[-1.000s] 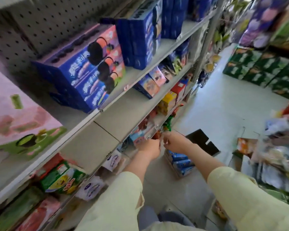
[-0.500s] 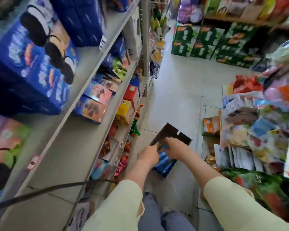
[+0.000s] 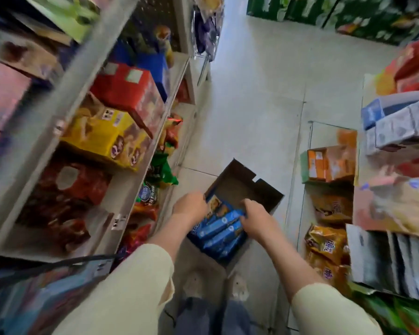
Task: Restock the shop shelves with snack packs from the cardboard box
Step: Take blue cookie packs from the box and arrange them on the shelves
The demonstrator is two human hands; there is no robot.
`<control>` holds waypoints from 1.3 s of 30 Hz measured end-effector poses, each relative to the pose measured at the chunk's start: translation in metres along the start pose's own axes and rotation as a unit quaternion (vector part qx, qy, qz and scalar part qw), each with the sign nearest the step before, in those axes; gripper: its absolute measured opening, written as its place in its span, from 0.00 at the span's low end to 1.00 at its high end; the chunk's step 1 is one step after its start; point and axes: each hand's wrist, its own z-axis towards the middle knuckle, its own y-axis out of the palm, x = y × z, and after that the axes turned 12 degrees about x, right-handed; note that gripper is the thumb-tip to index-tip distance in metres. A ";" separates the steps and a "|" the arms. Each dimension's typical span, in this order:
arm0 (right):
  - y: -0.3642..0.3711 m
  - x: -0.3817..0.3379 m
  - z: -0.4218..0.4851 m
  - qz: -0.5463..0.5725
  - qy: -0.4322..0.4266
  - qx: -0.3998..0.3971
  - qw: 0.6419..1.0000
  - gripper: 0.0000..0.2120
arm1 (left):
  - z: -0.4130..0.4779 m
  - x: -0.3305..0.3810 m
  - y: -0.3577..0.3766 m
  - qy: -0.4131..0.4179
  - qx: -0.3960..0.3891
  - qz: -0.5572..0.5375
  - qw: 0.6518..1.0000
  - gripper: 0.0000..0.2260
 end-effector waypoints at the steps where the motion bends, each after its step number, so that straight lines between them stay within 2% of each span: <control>1: 0.009 0.005 0.009 -0.002 -0.001 0.006 1.000 0.16 | 0.012 -0.003 0.006 -0.001 0.008 0.005 1.000 0.12; 6: 0.099 0.051 0.067 -0.044 -0.004 -0.014 0.999 0.17 | 0.072 -0.037 0.094 -0.003 -0.002 0.028 1.000 0.10; 11: 0.186 0.079 0.113 -0.183 -0.109 -0.059 0.975 0.22 | 0.104 -0.064 0.178 0.032 -0.048 0.075 0.995 0.12; 14: 0.226 0.080 0.136 -0.218 -0.165 -0.071 0.959 0.26 | 0.118 -0.074 0.217 0.060 -0.081 0.092 0.991 0.14; 18: 0.271 0.078 0.155 -0.268 -0.195 -0.140 0.933 0.30 | 0.130 -0.086 0.255 0.061 -0.121 0.098 0.986 0.16; 25: 0.287 0.075 0.162 -0.332 -0.270 -0.163 0.889 0.26 | 0.129 -0.096 0.262 0.046 -0.120 0.092 0.987 0.15; 28: 0.272 0.072 0.162 -0.317 -0.288 -0.166 0.888 0.26 | 0.127 -0.093 0.252 0.031 -0.102 0.067 0.992 0.15; 33: 0.219 0.062 0.155 -0.233 -0.233 -0.136 0.934 0.26 | 0.114 -0.075 0.217 0.043 0.033 -0.018 0.998 0.16; 36: 0.179 0.058 0.139 -0.150 -0.127 -0.118 0.973 0.24 | 0.096 -0.062 0.183 0.032 0.097 -0.073 0.992 0.19; 39: 0.139 0.052 0.118 -0.060 -0.022 -0.090 0.994 0.21 | 0.078 -0.046 0.153 -0.021 0.101 -0.126 0.987 0.18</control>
